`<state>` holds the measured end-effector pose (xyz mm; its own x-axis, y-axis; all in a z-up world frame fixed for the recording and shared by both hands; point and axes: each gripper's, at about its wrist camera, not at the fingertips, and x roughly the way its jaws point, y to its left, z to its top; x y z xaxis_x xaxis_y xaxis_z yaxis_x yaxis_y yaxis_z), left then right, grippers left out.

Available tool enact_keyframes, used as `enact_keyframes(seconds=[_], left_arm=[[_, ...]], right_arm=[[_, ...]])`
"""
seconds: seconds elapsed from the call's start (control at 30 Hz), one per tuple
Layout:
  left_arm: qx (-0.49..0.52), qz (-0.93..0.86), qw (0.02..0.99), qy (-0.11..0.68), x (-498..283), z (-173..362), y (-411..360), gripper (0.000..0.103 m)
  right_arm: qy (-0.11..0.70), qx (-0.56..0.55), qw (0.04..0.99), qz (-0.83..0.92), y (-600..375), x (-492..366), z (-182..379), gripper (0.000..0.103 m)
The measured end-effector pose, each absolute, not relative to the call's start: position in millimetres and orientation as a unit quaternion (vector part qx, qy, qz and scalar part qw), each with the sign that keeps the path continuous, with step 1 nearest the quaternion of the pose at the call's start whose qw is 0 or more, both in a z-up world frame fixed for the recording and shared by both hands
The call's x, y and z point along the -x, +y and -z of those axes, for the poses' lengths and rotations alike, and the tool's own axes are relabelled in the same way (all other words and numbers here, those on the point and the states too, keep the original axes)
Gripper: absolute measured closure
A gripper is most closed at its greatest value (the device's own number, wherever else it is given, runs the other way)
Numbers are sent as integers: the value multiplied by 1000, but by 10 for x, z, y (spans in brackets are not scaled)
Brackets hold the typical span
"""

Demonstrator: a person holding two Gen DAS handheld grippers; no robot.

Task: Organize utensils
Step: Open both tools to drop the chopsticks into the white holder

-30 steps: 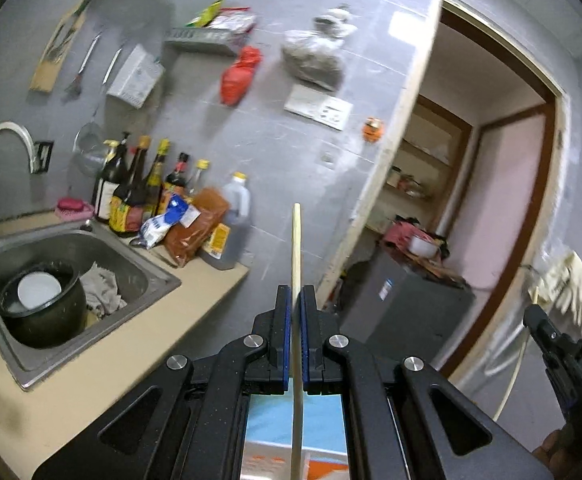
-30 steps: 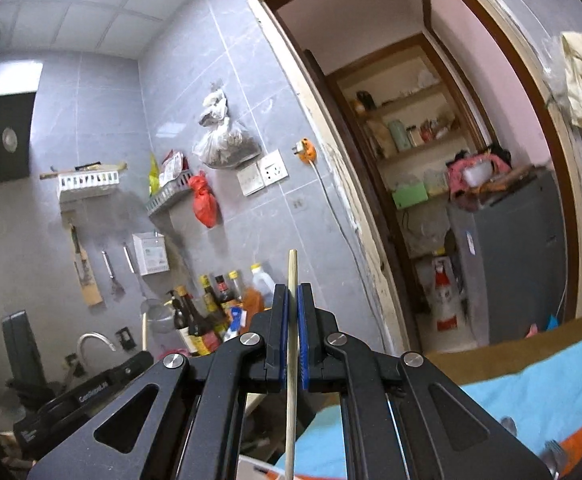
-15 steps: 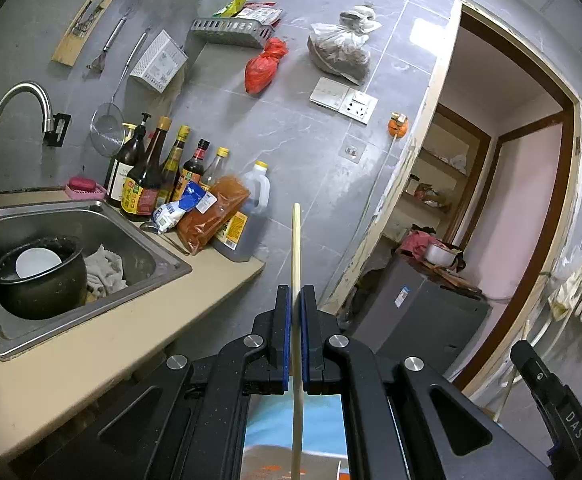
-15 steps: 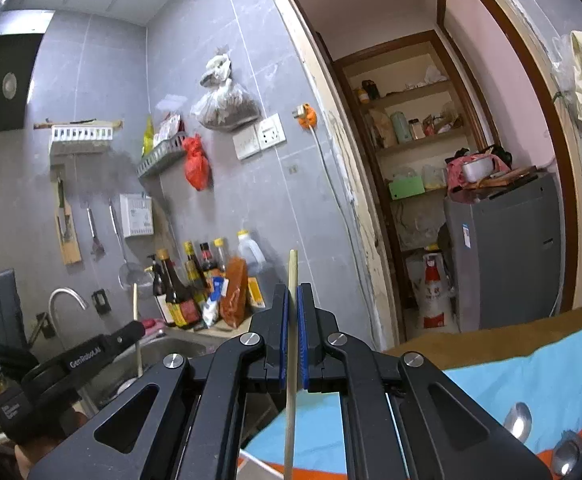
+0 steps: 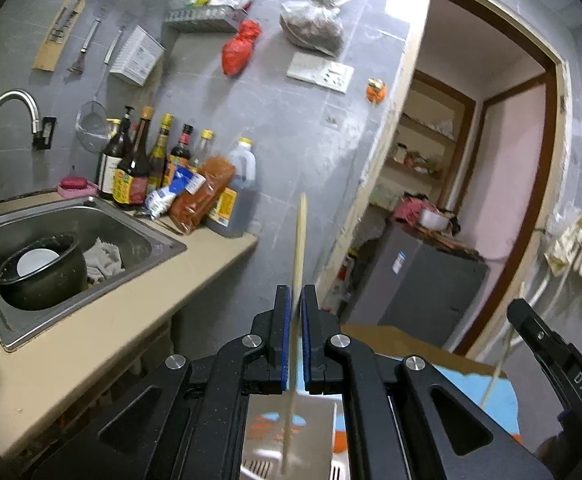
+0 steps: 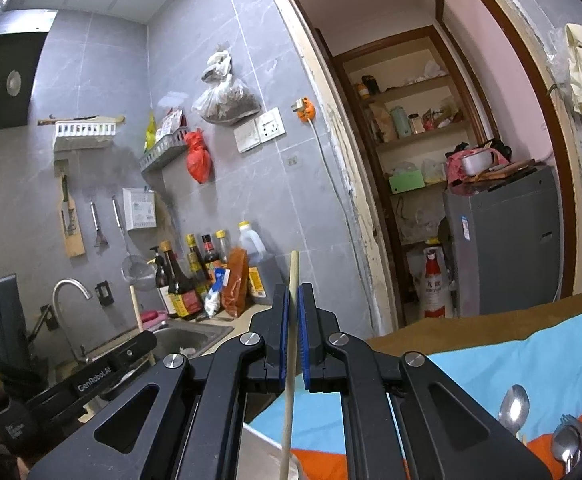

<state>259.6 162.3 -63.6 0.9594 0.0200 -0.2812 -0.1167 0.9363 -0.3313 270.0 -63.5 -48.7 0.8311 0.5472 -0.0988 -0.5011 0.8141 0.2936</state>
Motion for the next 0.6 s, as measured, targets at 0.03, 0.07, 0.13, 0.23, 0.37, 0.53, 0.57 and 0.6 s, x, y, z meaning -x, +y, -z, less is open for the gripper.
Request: enact_keyframes(seconds=[0.03, 0.07, 0.13, 0.23, 0.37, 0.53, 0.57, 0.6], left_arm=[[173, -27, 974, 146, -2593, 638, 1614, 94], [173, -18, 973, 154, -2583, 645, 1605, 87], [175, -10, 971, 163, -2543, 651, 1592, 76], [175, 2, 969, 173, -2479, 616, 1551, 73], [169, 11, 969, 178, -2376, 495, 1412, 55], [157, 20, 971, 177, -2266, 310, 1124, 33], [153, 18, 973, 174, -2231, 270, 1034, 25], [150, 17, 974, 171, -2208, 243, 972, 21]], right_arm=[[93, -128, 947, -278, -648, -2686, 488, 98], [96, -128, 947, -280, -657, -2671, 487, 96], [104, -124, 945, -285, -685, -2642, 477, 92], [112, -126, 943, -288, -748, -2595, 446, 88], [118, -123, 944, -284, -885, -2516, 354, 79], [123, -117, 948, -270, -1182, -2408, 221, 45], [122, -115, 949, -266, -1251, -2383, 198, 42], [122, -113, 951, -262, -1330, -2359, 168, 39]])
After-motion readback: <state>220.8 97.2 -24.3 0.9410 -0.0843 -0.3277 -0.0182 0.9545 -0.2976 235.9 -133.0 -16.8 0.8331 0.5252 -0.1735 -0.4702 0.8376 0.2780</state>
